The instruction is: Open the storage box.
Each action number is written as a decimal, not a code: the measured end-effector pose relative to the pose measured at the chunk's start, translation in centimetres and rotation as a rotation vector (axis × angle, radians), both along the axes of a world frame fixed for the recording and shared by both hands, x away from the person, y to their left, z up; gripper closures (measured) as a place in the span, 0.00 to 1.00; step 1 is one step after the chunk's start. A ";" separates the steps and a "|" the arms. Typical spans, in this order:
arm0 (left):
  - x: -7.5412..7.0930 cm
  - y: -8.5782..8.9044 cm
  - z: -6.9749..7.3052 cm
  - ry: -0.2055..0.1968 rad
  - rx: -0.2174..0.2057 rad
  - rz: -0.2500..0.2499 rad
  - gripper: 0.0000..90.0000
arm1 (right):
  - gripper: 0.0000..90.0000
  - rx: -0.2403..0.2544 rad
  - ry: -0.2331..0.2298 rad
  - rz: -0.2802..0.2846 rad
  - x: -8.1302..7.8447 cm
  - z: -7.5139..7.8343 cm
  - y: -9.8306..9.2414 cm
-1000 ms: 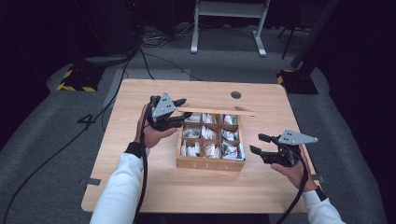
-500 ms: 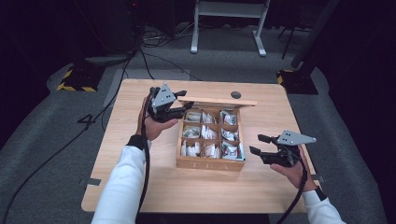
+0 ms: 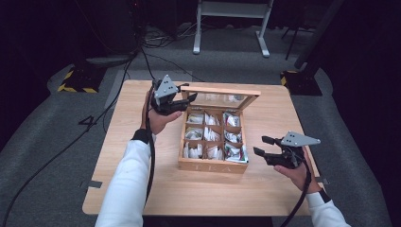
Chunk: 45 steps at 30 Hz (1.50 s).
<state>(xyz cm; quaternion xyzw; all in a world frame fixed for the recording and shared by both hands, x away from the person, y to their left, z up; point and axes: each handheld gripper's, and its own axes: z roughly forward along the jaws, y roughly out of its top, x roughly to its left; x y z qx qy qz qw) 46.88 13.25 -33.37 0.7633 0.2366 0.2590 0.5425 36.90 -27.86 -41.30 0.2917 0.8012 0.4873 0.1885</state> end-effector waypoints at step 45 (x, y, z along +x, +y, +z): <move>5.5 -1.0 -0.1 0.045 -0.115 0.134 0.55 | 0.46 -0.032 0.013 -0.015 0.1 -1.1 -0.2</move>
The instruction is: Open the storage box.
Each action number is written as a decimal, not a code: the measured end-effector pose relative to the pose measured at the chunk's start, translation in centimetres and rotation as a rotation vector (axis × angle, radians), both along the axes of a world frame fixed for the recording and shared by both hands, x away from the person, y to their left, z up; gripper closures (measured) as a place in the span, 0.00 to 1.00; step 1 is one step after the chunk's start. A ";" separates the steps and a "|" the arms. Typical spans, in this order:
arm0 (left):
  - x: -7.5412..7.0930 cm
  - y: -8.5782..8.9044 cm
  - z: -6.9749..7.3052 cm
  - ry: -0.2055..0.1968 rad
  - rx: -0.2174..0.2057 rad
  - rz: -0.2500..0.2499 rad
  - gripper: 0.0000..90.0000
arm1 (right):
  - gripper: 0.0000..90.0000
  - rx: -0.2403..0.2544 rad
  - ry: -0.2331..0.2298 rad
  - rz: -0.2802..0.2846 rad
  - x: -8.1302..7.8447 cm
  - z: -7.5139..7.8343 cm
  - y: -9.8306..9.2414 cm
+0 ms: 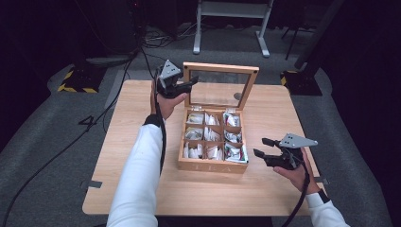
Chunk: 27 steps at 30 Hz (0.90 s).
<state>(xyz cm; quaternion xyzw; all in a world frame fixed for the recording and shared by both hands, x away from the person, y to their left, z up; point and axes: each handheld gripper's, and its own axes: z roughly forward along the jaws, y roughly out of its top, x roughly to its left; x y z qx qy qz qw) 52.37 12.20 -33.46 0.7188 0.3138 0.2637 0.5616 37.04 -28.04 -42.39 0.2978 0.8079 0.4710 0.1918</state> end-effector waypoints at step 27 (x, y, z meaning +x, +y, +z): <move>3.0 -0.7 -1.6 0.060 -0.004 0.097 0.56 | 0.45 -0.028 0.007 0.004 0.1 -0.4 0.0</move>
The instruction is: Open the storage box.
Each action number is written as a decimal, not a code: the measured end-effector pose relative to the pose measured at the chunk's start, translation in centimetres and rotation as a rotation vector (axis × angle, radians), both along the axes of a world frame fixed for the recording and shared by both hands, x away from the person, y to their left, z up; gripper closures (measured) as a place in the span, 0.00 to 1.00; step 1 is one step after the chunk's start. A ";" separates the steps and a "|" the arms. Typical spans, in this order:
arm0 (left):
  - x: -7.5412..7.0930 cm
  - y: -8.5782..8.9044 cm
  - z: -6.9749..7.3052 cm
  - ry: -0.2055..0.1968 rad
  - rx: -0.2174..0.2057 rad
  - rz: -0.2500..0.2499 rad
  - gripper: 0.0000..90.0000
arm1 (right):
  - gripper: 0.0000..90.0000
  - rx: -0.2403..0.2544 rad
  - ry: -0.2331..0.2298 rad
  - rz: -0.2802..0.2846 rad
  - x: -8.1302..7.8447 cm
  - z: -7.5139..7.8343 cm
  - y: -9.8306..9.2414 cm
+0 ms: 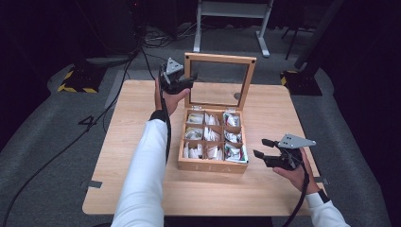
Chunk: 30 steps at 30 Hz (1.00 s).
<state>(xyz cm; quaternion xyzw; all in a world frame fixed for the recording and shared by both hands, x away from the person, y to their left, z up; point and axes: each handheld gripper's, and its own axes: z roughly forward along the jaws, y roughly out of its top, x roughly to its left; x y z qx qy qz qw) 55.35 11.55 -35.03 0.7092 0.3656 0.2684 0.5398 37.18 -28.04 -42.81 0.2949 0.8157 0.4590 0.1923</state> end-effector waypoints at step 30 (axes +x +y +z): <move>0.5 0.4 -4.1 0.166 0.084 0.013 0.60 | 0.45 -0.024 -0.003 0.020 -0.2 -0.1 0.2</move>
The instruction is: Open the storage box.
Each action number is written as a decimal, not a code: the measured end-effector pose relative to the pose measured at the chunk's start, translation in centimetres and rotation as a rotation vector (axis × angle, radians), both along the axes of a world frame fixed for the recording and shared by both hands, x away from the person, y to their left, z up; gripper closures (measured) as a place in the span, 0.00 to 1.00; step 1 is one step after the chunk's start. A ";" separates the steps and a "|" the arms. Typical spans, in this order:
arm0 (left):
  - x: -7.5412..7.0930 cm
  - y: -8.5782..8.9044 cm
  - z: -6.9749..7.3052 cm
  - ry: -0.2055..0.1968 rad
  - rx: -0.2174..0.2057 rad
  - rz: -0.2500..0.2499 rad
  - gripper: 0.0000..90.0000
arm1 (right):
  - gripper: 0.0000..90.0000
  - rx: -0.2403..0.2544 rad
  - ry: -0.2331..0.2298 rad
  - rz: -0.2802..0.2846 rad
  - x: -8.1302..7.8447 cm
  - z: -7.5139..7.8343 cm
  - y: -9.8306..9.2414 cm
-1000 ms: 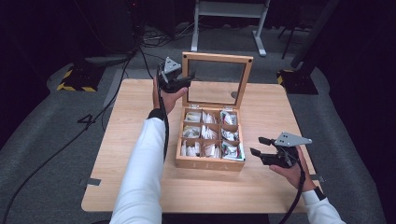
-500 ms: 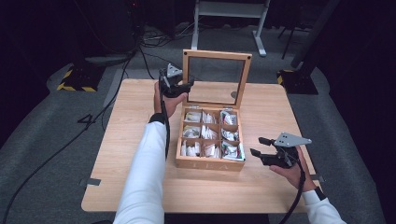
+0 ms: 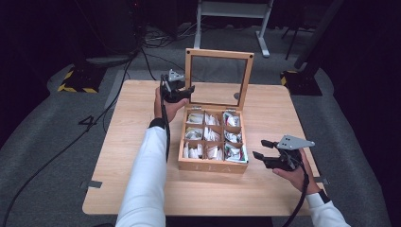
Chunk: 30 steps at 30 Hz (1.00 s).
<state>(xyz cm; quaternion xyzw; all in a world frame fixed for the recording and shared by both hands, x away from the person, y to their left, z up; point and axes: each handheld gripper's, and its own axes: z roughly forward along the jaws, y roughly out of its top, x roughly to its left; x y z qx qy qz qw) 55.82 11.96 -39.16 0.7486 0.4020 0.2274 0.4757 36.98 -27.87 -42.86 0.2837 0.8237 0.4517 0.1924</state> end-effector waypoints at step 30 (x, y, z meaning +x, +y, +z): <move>-10.6 7.5 0.0 -0.023 0.183 -0.055 0.33 | 0.42 -0.001 0.030 0.126 -1.1 0.0 1.5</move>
